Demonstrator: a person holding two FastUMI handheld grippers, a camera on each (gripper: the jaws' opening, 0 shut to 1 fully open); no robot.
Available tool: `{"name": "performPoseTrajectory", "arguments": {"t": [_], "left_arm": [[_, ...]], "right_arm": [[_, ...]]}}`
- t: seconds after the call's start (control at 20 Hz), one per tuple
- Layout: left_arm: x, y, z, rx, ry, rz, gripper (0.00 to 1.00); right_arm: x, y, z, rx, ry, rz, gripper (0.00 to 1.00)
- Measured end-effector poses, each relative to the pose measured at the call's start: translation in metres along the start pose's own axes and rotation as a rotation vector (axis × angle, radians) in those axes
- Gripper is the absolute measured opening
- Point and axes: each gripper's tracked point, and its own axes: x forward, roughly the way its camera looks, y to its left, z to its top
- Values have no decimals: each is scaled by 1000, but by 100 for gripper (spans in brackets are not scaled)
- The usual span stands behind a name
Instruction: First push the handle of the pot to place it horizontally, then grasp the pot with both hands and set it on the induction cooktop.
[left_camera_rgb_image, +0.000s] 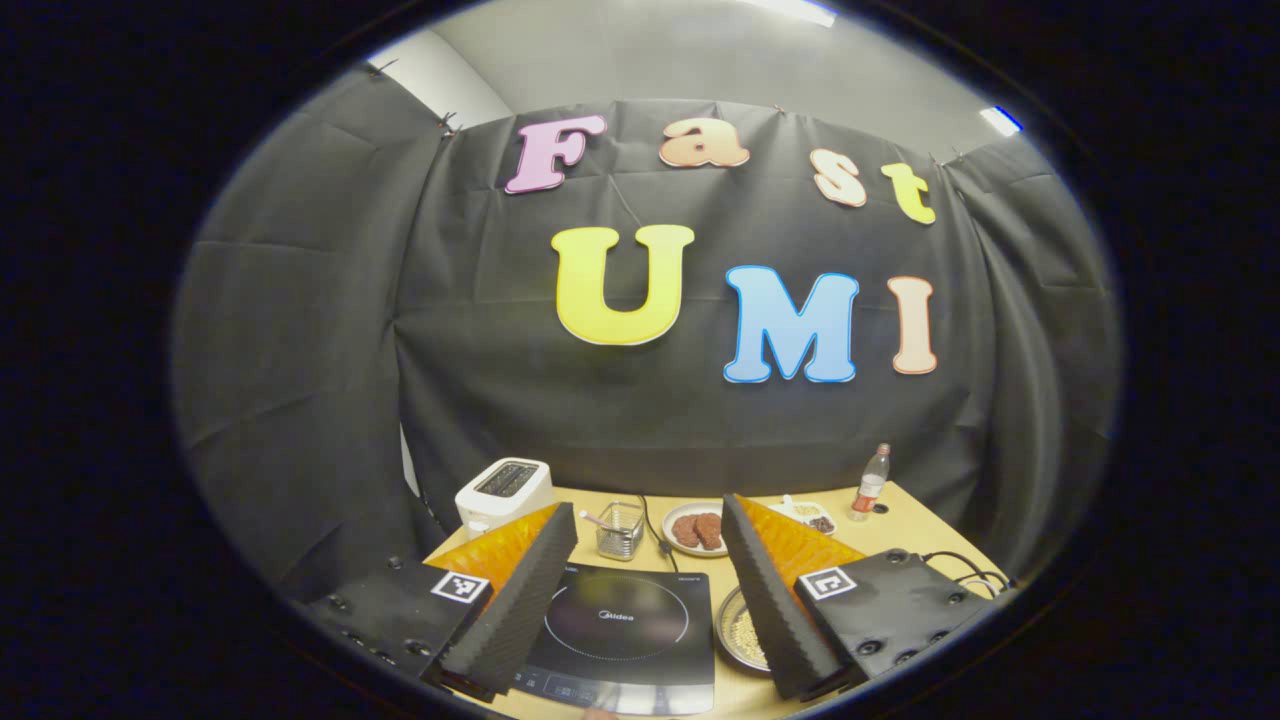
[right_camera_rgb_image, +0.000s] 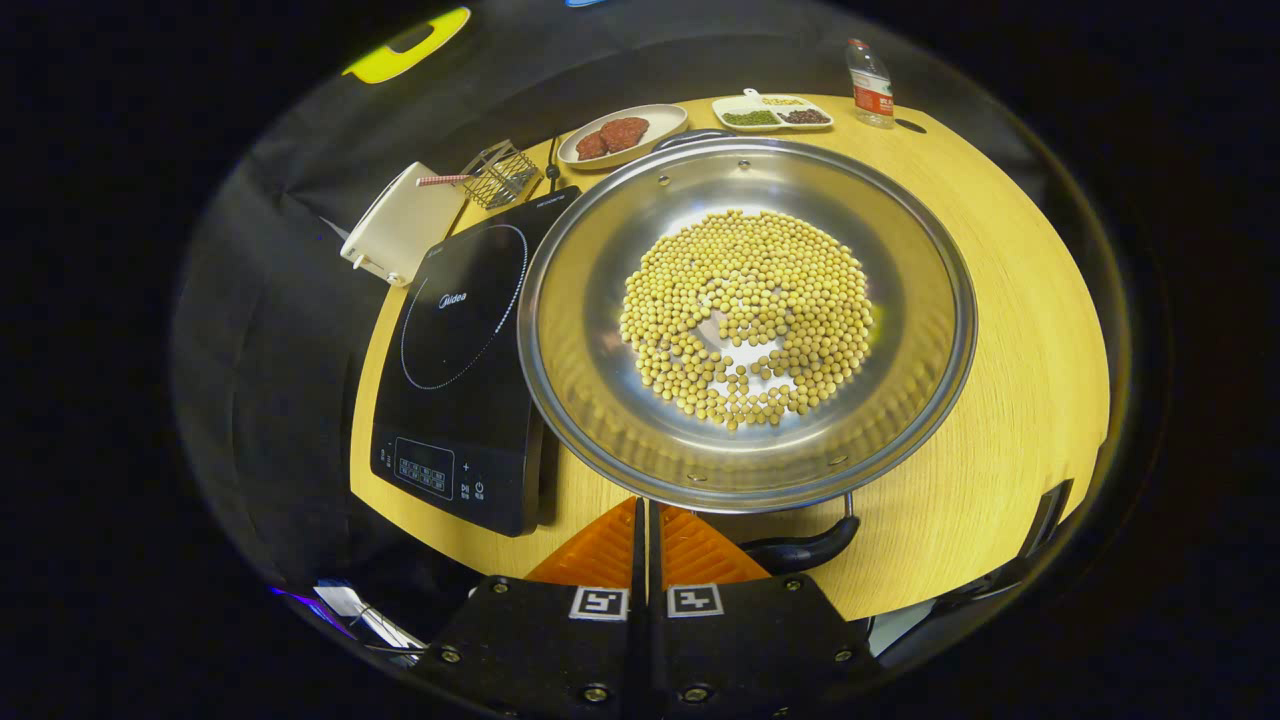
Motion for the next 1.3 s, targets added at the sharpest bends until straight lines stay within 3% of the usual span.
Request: {"name": "performPoseTrajectory", "arguments": {"t": [0.55, 0.6, 1.1, 1.3], "left_arm": [[1, -16, -4, 3, 8, -42, 99], [2, -17, -7, 1, 11, -45, 94], [4, -30, -12, -1, 21, -67, 94], [8, -41, -14, -3, 31, -82, 99]], "right_arm": [[-12, -31, 0, 73, -20, -21, 0], [-13, -33, -1, 79, -20, -24, 0], [-19, -69, 1, 123, -28, -69, 0], [-22, -85, 3, 131, -27, -89, 0]]}}
